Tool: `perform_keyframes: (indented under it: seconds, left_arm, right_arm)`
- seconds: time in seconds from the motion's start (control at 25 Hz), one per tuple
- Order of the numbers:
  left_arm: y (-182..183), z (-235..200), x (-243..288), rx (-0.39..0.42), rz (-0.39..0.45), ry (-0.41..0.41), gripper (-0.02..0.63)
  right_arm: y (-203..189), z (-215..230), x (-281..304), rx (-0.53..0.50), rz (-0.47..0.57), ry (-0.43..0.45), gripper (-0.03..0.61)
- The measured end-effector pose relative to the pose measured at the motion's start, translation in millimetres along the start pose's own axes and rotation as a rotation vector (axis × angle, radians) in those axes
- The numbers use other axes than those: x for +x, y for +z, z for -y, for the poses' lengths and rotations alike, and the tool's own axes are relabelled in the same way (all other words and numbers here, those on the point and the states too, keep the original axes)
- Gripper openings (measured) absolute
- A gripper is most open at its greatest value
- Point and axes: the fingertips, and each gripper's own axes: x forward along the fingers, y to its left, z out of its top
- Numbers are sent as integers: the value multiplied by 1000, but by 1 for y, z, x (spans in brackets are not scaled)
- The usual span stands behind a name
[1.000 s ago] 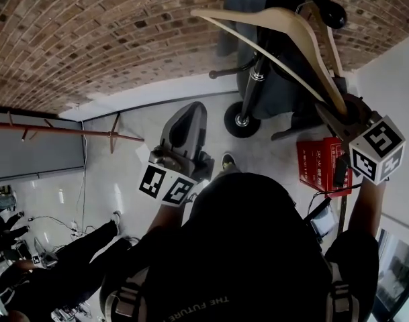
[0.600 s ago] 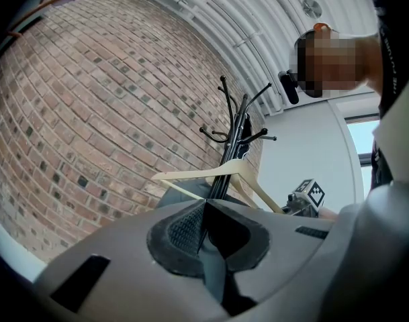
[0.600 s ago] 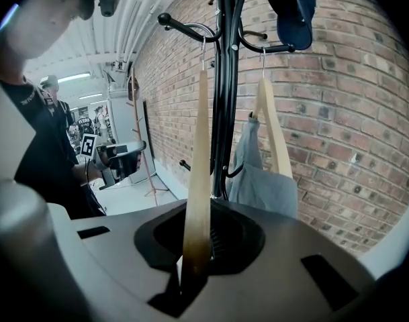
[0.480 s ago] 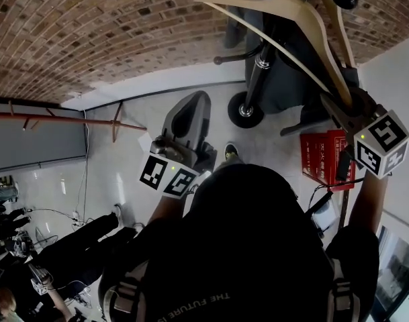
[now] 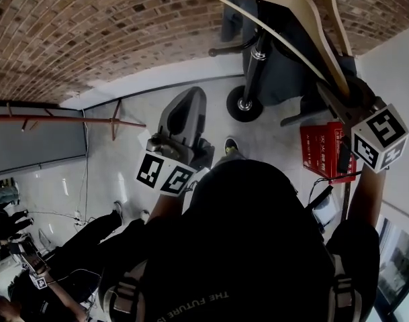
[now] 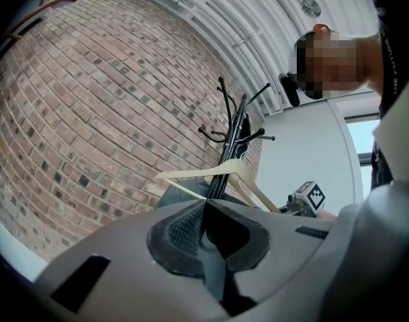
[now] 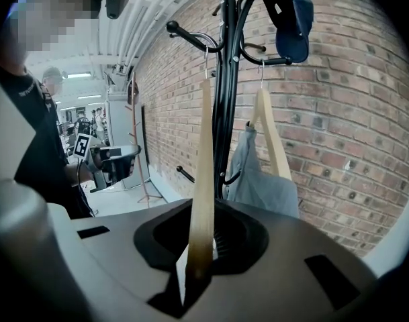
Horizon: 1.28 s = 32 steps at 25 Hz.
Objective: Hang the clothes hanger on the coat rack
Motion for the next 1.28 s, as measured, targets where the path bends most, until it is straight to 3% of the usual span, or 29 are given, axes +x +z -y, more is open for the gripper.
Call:
perform_keyframes:
  seconds: [0.32, 1.0, 1.28]
  left_arm:
    - [-3, 9, -1, 4, -9, -8, 20]
    - [-10, 46, -8, 33, -1, -23, 20]
    - [-29, 73, -13, 22, -31, -32, 20]
  right_arm:
    - [8, -4, -16, -46, 110, -23, 57]
    - [-1, -1, -77, -75, 220, -130, 72]
    - [-9, 7, -120, -37, 348, -284, 72]
